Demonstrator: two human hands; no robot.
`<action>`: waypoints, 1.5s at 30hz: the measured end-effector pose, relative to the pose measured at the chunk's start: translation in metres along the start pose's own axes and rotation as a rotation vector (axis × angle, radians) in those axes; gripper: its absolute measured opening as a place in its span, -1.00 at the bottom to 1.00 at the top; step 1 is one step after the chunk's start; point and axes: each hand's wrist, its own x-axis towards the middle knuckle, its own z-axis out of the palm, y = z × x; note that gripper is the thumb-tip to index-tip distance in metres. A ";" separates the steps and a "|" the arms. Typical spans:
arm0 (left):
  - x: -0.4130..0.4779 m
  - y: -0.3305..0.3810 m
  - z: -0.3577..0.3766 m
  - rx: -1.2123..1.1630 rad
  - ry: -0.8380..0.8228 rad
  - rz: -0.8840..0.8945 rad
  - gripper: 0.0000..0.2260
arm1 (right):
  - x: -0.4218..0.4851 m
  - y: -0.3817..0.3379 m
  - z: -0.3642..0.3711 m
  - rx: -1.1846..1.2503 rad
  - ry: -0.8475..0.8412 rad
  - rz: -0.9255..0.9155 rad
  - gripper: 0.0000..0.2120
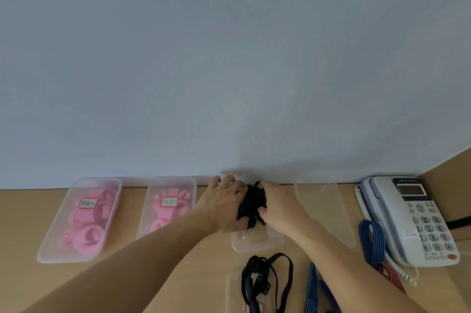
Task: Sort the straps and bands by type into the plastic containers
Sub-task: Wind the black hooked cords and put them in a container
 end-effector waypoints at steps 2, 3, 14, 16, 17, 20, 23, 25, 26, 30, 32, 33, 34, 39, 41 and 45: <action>-0.001 0.002 -0.001 0.021 -0.012 -0.006 -0.22 | -0.002 0.003 0.002 -0.124 0.017 -0.045 -0.64; -0.002 0.003 -0.001 0.035 -0.017 -0.013 -0.23 | -0.004 0.004 0.005 -0.203 0.047 -0.076 -0.64; -0.003 0.022 0.002 0.096 -0.072 -0.115 -0.32 | -0.002 0.028 0.030 -0.493 0.257 -0.110 -0.57; -0.005 0.025 0.000 0.097 -0.093 -0.112 -0.33 | -0.003 0.029 0.031 -0.491 0.240 -0.123 -0.56; -0.005 0.027 -0.002 0.076 -0.092 -0.117 -0.32 | -0.003 0.029 0.030 -0.484 0.232 -0.127 -0.56; -0.005 0.029 -0.008 0.027 -0.041 -0.116 -0.33 | -0.004 0.032 0.025 -0.468 0.234 -0.113 -0.52; -0.007 0.028 -0.006 0.055 -0.072 -0.094 -0.40 | -0.005 0.036 0.028 -0.478 0.179 -0.085 -0.50; -0.007 0.030 -0.003 0.059 -0.108 -0.114 -0.44 | -0.005 0.035 0.028 -0.475 0.150 -0.094 -0.48; -0.006 0.032 -0.002 0.058 -0.126 -0.124 -0.45 | -0.004 0.034 0.028 -0.466 0.130 -0.099 -0.48; -0.004 0.040 -0.002 0.046 -0.176 -0.164 -0.44 | -0.007 0.030 0.020 -0.440 0.165 -0.142 -0.51; -0.008 0.039 -0.005 0.014 -0.175 -0.196 -0.43 | -0.010 0.029 0.015 -0.416 0.173 -0.155 -0.52; -0.012 0.039 -0.006 -0.001 -0.175 -0.214 -0.42 | -0.011 0.028 0.013 -0.406 0.173 -0.159 -0.52; -0.016 0.038 -0.008 -0.016 -0.179 -0.234 -0.41 | -0.013 0.027 0.012 -0.404 0.177 -0.164 -0.53; -0.031 0.037 -0.022 -0.042 -0.158 -0.283 -0.42 | -0.025 0.014 -0.001 -0.391 0.185 -0.174 -0.55; -0.037 0.036 -0.031 -0.062 -0.144 -0.284 -0.44 | -0.034 0.007 -0.004 -0.377 0.201 -0.183 -0.57; -0.056 0.039 -0.048 -0.091 -0.093 -0.240 -0.47 | -0.060 -0.004 -0.002 -0.262 0.222 -0.171 -0.71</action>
